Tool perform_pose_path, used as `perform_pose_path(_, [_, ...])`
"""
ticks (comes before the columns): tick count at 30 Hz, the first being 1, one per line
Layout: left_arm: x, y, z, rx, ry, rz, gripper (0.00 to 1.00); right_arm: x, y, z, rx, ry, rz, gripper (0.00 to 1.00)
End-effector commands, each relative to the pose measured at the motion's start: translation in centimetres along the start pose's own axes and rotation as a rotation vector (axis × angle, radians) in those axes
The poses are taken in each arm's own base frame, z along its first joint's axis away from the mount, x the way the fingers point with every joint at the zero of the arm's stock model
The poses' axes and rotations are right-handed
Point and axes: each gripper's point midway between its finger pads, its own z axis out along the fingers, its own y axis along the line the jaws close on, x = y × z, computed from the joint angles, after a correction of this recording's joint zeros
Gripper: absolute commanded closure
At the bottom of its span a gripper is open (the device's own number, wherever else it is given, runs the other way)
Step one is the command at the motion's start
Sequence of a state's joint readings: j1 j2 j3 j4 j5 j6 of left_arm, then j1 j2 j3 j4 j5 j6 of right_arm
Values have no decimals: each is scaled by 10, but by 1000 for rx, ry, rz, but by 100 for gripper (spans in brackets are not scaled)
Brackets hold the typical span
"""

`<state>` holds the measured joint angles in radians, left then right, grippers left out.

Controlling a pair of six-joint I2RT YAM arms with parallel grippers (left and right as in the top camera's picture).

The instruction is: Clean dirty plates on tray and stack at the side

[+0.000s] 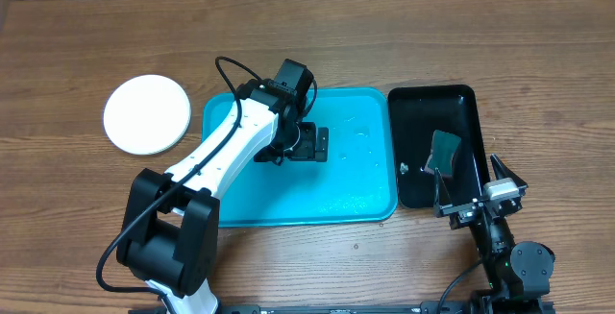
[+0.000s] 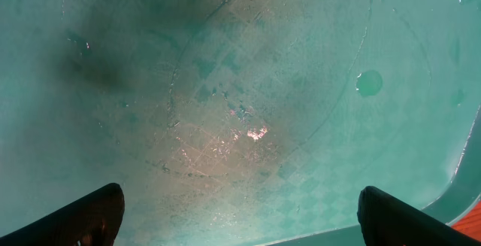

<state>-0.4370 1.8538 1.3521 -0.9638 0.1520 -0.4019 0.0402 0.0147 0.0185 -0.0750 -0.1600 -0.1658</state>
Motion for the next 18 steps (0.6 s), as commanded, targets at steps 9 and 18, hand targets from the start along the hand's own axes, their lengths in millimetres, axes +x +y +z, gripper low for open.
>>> perform_pose_path(9, [1, 2, 3, -9, 6, -11, 0, 1, 1, 0, -3, -7, -8, 0])
perform_pose_path(18, [-5, -18, -101, 111, -272, 35, 0, 1, 1, 0, -3, -7, -8, 0])
